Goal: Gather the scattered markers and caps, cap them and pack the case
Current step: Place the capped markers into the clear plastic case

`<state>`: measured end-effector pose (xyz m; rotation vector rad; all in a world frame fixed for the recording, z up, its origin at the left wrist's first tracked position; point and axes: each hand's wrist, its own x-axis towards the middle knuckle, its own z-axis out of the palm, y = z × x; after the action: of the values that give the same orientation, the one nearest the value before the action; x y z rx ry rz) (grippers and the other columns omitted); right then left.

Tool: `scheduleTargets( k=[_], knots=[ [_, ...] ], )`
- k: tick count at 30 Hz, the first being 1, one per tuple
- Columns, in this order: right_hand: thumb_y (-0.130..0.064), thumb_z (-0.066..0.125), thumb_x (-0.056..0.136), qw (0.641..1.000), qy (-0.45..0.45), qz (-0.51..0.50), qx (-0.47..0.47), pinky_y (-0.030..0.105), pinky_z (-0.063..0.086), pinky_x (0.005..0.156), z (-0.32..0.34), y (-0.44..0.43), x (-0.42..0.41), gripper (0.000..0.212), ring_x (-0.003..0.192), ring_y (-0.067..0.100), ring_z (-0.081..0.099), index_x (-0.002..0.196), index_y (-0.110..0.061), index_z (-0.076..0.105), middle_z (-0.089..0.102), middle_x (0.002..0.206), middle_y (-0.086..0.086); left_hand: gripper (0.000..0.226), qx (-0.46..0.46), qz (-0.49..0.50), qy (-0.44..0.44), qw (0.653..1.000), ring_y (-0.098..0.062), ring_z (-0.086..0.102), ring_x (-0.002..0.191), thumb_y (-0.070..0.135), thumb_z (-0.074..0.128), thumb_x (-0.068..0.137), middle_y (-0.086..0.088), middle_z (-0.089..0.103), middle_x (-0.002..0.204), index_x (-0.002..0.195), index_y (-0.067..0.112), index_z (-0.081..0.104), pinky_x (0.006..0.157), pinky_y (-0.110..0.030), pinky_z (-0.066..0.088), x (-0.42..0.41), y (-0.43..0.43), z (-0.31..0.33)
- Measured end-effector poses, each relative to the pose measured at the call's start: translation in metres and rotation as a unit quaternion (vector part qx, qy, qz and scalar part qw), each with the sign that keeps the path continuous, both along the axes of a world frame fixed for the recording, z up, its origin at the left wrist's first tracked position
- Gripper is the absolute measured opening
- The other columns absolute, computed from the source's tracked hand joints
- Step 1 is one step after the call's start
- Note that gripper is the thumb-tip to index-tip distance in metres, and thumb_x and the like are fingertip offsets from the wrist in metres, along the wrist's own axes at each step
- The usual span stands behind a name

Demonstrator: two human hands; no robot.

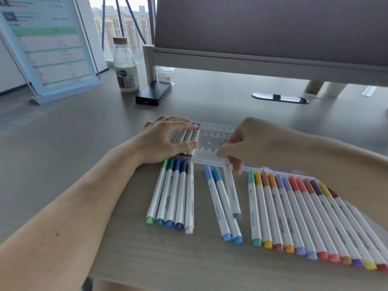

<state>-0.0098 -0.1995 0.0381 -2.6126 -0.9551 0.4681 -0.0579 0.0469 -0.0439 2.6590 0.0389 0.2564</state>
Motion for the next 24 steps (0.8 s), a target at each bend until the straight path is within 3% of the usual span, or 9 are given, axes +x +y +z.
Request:
scheduleTargets(
  k=[5, 9, 14, 19, 24],
  knots=[
    [-0.035, 0.059, 0.101, 0.979, 0.088, -0.091, 0.162, 0.018, 0.035, 0.037, 0.008, 0.016, 0.024, 0.036, 0.045, 0.01, 0.046, 0.09, -0.008, 0.079, 0.079, 0.077, -0.002, 0.077, 0.001, 0.0, -0.009, 1.0, -0.004, 0.03, 0.148, 0.086, 0.045, 0.076, 0.021, 0.044, 0.156, 0.144, 0.051, 0.051, 0.123, -0.052, 0.026, -0.001, -0.002, 0.0],
    [-0.032, 0.06, 0.102, 0.953, 0.141, -0.135, 0.233, 0.017, 0.033, 0.037, 0.002, 0.029, 0.034, 0.032, 0.038, 0.007, 0.045, 0.097, -0.003, 0.074, 0.079, 0.075, 0.0, 0.076, 0.013, -0.002, -0.01, 1.0, -0.006, 0.031, 0.148, 0.086, 0.042, 0.077, 0.02, 0.043, 0.157, 0.144, 0.052, 0.051, 0.122, -0.053, 0.027, -0.001, -0.002, 0.001],
    [-0.034, 0.061, 0.102, 0.954, 0.093, -0.158, 0.235, 0.018, 0.037, 0.041, -0.011, 0.046, 0.043, 0.033, 0.033, 0.003, 0.046, 0.094, -0.004, 0.073, 0.079, 0.076, 0.001, 0.067, 0.009, -0.002, -0.026, 1.0, -0.007, 0.038, 0.143, 0.081, 0.038, 0.083, 0.021, 0.05, 0.151, 0.139, 0.05, 0.056, 0.12, -0.054, 0.029, 0.002, 0.001, -0.001],
    [-0.035, 0.062, 0.101, 0.958, 0.078, -0.164, 0.22, 0.014, 0.033, 0.034, -0.019, 0.059, 0.047, 0.036, 0.03, 0.003, 0.041, 0.091, -0.003, 0.074, 0.075, 0.063, -0.003, 0.061, 0.001, -0.008, -0.132, 0.991, -0.01, 0.055, 0.131, 0.073, 0.048, 0.091, 0.016, 0.062, 0.14, 0.139, 0.037, 0.062, 0.112, -0.053, 0.04, 0.005, 0.001, 0.002],
    [-0.042, 0.068, 0.095, 0.971, 0.049, -0.156, 0.177, 0.021, 0.038, 0.042, -0.024, 0.067, 0.046, 0.035, 0.045, 0.011, 0.046, 0.084, -0.009, 0.076, 0.073, 0.067, 0.004, 0.082, 0.008, -0.012, -0.072, 0.997, -0.007, 0.046, 0.137, 0.078, 0.058, 0.077, 0.021, 0.053, 0.148, 0.15, 0.042, 0.047, 0.117, -0.048, 0.034, -0.002, -0.01, 0.007]
  ],
)
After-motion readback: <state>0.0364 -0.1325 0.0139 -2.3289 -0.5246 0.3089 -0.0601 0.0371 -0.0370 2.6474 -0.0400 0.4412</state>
